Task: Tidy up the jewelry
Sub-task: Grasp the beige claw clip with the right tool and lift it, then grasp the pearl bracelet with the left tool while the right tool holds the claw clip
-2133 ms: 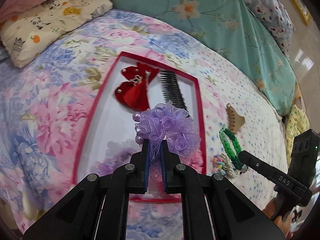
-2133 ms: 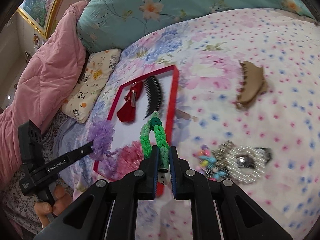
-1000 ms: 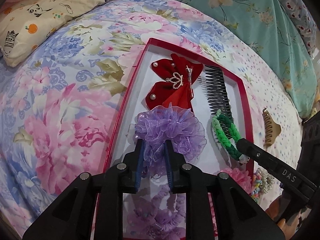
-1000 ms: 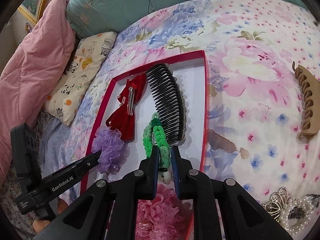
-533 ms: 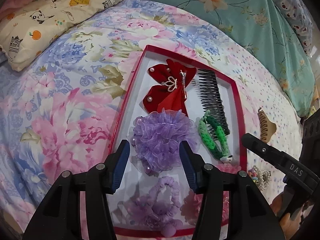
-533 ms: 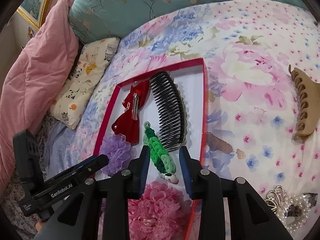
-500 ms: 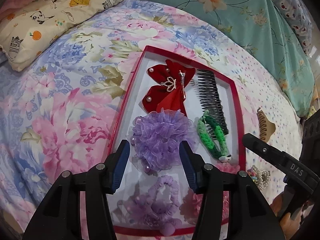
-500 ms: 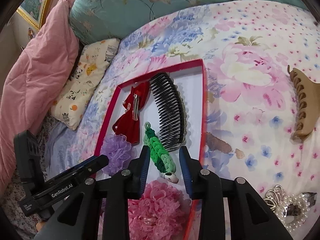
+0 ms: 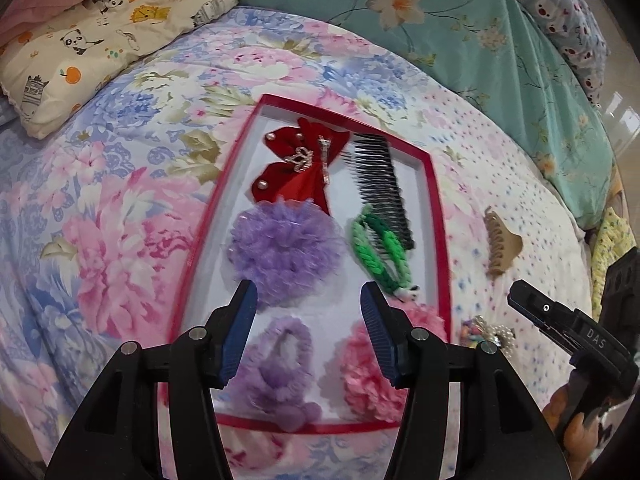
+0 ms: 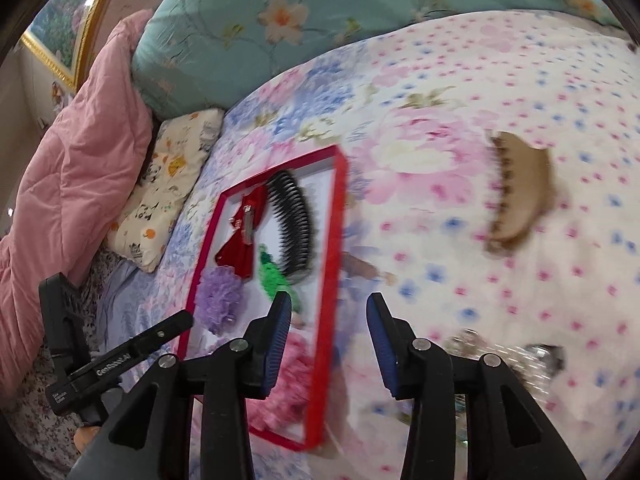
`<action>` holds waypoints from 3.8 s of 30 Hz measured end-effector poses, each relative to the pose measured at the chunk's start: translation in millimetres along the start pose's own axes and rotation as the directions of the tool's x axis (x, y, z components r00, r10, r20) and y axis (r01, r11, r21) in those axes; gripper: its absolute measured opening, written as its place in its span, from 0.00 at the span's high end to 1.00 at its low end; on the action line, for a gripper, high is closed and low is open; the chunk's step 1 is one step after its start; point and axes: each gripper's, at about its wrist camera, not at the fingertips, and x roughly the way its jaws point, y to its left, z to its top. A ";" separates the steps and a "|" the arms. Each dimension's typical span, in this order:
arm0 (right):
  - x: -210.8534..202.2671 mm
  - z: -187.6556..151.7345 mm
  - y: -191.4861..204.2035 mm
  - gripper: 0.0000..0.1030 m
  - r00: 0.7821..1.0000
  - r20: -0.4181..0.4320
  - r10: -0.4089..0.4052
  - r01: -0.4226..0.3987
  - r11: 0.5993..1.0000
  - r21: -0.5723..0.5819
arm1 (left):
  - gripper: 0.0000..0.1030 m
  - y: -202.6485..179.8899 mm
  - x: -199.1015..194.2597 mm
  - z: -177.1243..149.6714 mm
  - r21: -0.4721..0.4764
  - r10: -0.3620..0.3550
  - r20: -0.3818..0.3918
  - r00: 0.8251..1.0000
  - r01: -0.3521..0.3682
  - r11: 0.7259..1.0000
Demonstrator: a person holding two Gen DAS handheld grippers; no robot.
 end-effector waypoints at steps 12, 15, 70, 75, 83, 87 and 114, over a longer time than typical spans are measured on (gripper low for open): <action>-49.3 -5.7 -74.5 0.57 0.994 0.065 -0.092 0.084 0.989 0.121 | 0.49 -60.8 -4.1 -13.8 0.103 -0.068 -0.029 0.997 0.070 0.992; -53.0 -4.3 -87.5 0.57 0.991 0.074 -0.110 0.099 0.985 0.140 | 0.49 -82.3 -0.1 -19.5 0.146 -0.086 -0.050 0.995 0.092 0.985; -101.6 11.8 -145.0 0.66 0.968 0.114 -0.222 0.202 0.966 0.165 | 0.48 -249.6 89.1 -93.7 0.568 -0.068 -0.248 0.966 0.202 0.798; -124.1 -8.7 -162.6 0.66 0.969 0.130 -0.209 0.179 0.961 0.210 | 1.00 -246.9 87.7 -87.9 0.562 -0.070 -0.236 0.969 0.195 0.804; -134.5 -29.6 -165.2 0.65 0.978 0.106 -0.182 0.157 0.965 0.211 | 1.00 -231.1 52.1 -76.4 0.529 -0.131 -0.163 0.978 0.199 0.825; -140.1 -39.2 -159.3 0.63 0.980 0.068 -0.185 0.170 0.968 0.186 | 1.00 -222.0 44.6 -70.2 0.505 -0.159 -0.156 0.975 0.217 0.836; -111.4 -55.0 -157.1 0.55 0.979 -0.081 -0.187 0.195 0.976 0.094 | 0.91 -253.9 96.8 -80.4 0.623 -0.089 -0.248 0.965 0.229 0.748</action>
